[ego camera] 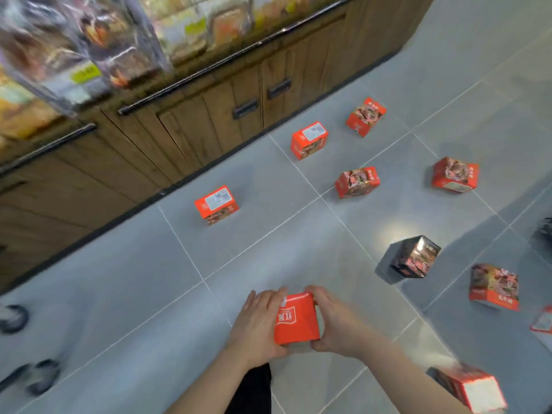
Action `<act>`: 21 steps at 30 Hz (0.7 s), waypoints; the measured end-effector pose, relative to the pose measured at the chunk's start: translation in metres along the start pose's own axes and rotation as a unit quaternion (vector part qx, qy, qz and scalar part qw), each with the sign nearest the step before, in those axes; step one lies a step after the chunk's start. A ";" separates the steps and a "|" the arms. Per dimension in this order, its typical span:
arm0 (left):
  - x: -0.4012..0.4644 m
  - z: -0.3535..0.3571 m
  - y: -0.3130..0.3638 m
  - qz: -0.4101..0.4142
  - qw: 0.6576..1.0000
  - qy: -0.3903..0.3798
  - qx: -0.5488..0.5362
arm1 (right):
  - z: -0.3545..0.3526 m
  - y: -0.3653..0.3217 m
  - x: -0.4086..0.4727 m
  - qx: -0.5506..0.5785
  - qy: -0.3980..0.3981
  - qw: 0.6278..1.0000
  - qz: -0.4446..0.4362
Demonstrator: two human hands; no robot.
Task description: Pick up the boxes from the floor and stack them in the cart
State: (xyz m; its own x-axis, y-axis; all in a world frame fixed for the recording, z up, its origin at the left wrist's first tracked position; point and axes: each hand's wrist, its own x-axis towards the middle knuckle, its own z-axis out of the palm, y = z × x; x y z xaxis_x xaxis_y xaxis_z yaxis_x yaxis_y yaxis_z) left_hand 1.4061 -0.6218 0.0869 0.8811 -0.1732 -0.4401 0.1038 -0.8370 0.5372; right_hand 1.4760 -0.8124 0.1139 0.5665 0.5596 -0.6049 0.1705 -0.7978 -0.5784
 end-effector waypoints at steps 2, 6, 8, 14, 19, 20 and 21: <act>0.005 -0.024 -0.025 -0.007 1.000 0.009 -0.014 | -0.009 -0.031 0.032 -0.016 -0.020 1.000 -0.013; 0.010 -0.051 -0.081 -0.075 0.995 0.055 -0.025 | -0.033 -0.078 0.093 -0.042 -0.064 0.997 -0.028; 0.010 -0.062 -0.107 -0.122 0.987 0.103 -0.023 | -0.047 -0.092 0.121 -0.080 -0.052 0.995 -0.040; 0.002 -0.105 -0.180 -0.283 0.941 0.178 -0.051 | -0.088 -0.106 0.203 -0.143 -0.036 0.988 -0.050; 0.003 -0.110 -0.214 -0.407 0.881 0.224 -0.093 | -0.100 -0.103 0.272 -0.218 -0.088 0.970 -0.064; 0.006 -0.112 -0.216 -0.433 0.866 0.223 -0.109 | -0.101 -0.103 0.285 -0.234 -0.105 0.964 -0.071; 0.009 -0.113 -0.217 -0.457 0.853 0.219 -0.124 | -0.102 -0.104 0.297 -0.249 -0.124 0.958 -0.074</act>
State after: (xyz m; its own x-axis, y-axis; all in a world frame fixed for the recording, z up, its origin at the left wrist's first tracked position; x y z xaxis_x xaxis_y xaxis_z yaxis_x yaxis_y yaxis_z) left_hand 1.4431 -0.3836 0.0478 0.4622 0.7492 -0.4743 0.8863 -0.3734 0.2739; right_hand 1.7083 -0.5865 0.0500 0.3083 0.6625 -0.6827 0.6322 -0.6789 -0.3733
